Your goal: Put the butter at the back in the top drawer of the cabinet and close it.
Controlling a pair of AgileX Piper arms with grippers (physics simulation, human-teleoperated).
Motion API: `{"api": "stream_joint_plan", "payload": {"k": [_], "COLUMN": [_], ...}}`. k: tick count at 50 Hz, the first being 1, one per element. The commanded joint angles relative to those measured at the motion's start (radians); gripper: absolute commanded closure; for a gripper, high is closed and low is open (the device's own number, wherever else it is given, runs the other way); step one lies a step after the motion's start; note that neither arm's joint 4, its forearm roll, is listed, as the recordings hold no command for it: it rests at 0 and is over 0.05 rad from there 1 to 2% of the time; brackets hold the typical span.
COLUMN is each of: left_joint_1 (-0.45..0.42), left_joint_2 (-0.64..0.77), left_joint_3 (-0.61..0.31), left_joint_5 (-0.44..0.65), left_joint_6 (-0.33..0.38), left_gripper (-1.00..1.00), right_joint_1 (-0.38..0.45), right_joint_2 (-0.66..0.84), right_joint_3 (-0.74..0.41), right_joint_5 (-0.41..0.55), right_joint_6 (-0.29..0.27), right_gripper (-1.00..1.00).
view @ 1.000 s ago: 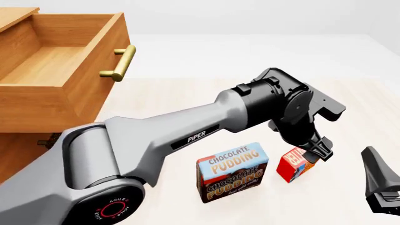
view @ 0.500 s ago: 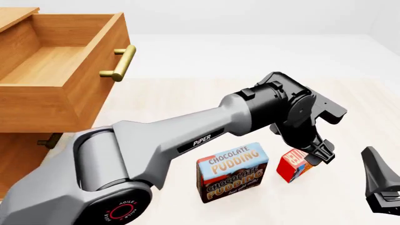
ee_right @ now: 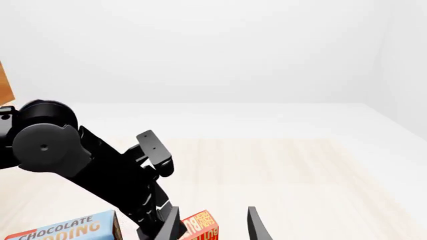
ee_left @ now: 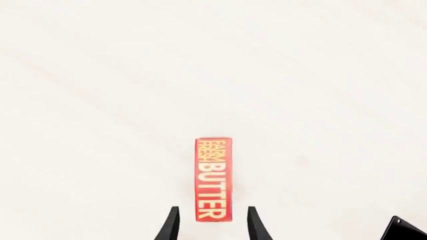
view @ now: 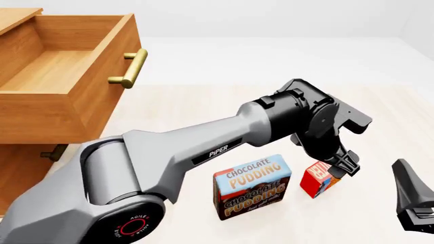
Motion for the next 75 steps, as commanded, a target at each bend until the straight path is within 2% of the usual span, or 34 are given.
{"api": "stream_joint_plan", "payload": {"k": [1, 42, 75], "left_joint_1": [0.003, -0.006, -0.008], "left_joint_2": [0.007, 0.09, 0.121], "left_joint_3": [0.003, -0.099, -0.125], "left_joint_5": [-0.005, 0.036, 0.039], "left_joint_6": [0.0, -0.011, -0.028], "left_gripper": [-1.0, -1.0, -1.0], "right_joint_1": [0.0, 0.0, 0.0], "right_joint_2": [0.0, 0.0, 0.0], "right_joint_3": [0.0, 0.0, 0.0], "right_joint_5": [0.0, 0.0, 0.0], "right_joint_6": [0.0, 0.0, 0.0], "right_gripper": [-1.0, -1.0, -1.0]}}
